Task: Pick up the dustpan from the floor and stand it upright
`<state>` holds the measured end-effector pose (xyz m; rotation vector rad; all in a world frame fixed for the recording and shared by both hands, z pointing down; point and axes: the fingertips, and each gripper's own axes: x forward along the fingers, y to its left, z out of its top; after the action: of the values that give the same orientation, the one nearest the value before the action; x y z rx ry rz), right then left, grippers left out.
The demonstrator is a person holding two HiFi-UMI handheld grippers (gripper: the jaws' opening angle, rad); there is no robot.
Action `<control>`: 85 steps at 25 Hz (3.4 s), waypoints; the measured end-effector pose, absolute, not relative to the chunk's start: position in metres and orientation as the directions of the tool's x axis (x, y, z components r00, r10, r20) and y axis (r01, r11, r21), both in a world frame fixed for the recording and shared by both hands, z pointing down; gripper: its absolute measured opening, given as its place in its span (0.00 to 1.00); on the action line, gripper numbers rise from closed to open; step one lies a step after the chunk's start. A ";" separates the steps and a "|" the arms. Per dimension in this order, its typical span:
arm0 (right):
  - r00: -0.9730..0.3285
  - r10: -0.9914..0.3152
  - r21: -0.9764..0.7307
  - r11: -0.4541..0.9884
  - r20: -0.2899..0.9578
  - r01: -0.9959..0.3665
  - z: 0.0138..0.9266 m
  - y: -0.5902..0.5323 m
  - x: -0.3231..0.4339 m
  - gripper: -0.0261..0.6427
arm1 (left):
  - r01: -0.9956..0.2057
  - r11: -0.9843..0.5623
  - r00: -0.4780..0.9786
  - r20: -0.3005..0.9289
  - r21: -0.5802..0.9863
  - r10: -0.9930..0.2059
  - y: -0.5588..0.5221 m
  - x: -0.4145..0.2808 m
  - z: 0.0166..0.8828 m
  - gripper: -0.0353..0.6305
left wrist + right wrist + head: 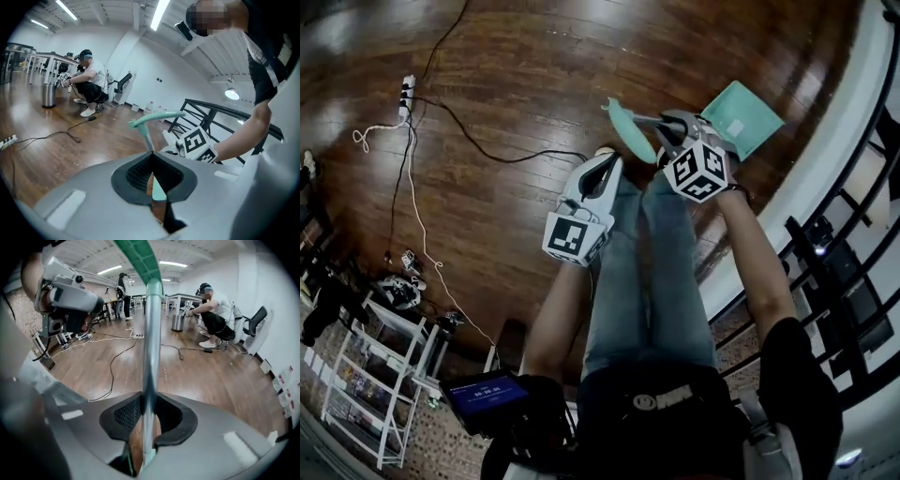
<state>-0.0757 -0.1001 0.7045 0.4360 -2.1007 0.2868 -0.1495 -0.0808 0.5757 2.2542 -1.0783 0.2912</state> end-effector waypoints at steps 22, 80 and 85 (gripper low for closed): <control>-0.481 -0.528 -0.113 0.583 0.700 -0.804 0.659 0.044 0.152 0.24 | -0.471 -0.755 0.862 0.419 0.456 -0.285 -0.021 0.059 0.546 0.08; -0.374 -0.927 -0.049 0.374 -0.025 -0.926 0.134 0.117 0.087 0.04 | -0.351 -0.935 0.935 0.030 -0.038 -0.353 0.118 0.058 0.125 0.08; -0.385 -0.922 -0.040 0.386 -0.023 -0.922 0.133 0.111 0.081 0.04 | -0.359 -0.932 0.932 0.027 -0.037 -0.360 0.112 0.052 0.124 0.08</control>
<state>0.0806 0.1107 0.1330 1.7633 -2.6493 0.0323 0.0517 0.1121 0.1245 3.1193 -0.5811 0.0526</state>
